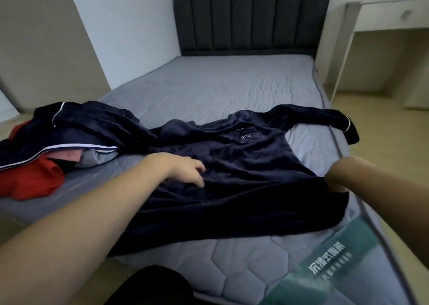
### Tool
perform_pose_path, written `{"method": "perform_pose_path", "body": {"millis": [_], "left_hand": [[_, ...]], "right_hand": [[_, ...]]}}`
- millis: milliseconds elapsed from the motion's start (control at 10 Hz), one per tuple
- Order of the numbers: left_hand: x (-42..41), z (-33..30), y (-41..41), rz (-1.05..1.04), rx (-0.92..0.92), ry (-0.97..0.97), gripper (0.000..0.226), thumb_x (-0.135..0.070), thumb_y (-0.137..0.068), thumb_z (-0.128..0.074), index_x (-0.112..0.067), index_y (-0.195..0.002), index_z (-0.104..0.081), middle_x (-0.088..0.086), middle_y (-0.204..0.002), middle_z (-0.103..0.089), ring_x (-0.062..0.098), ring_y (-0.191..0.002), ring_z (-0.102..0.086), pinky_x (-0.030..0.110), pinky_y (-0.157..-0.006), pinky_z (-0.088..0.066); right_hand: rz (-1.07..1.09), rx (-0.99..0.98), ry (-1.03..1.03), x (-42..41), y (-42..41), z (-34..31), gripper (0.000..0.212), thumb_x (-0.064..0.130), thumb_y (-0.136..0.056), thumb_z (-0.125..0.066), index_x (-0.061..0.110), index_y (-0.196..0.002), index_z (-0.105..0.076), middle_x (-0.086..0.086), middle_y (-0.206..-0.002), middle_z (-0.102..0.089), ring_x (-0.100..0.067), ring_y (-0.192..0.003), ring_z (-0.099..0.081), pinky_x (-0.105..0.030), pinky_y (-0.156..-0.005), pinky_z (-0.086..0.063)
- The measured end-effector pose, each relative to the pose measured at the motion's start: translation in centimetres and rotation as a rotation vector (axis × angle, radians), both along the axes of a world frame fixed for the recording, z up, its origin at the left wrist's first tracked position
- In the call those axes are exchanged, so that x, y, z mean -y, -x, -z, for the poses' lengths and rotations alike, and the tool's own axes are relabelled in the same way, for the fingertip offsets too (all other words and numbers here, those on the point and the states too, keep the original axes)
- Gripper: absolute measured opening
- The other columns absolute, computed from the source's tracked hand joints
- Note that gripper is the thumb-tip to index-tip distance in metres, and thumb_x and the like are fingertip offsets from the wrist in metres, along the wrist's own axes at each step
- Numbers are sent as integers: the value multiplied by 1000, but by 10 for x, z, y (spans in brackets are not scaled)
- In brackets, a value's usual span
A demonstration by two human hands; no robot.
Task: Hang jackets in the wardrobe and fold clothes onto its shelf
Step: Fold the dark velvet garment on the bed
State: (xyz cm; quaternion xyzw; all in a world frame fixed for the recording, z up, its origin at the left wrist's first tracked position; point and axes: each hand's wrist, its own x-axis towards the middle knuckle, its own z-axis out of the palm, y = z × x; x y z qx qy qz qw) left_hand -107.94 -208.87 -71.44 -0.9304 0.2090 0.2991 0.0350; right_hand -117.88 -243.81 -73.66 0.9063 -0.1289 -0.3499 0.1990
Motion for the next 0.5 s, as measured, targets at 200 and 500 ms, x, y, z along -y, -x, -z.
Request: {"method": "perform_pose_path", "body": {"millis": [200, 500], "left_hand": [[89, 86, 77, 309, -169, -374, 97, -53, -86, -56, -32, -153, 12, 9, -159, -11, 36, -133, -37, 43, -104, -39], [139, 63, 30, -62, -692, -274, 46, -51, -84, -61, -11, -106, -51, 14, -90, -63, 33, -84, -67, 43, -76, -54]], "right_hand": [[199, 732, -532, 38, 32, 38, 35, 2, -82, -41, 13, -112, -53, -16, -99, -60, -34, -84, -63, -37, -67, -52], [101, -175, -123, 25, 62, 23, 38, 21, -84, -61, 11, -119, -49, -8, -106, -50, -24, -80, -56, -24, -63, -43]]}}
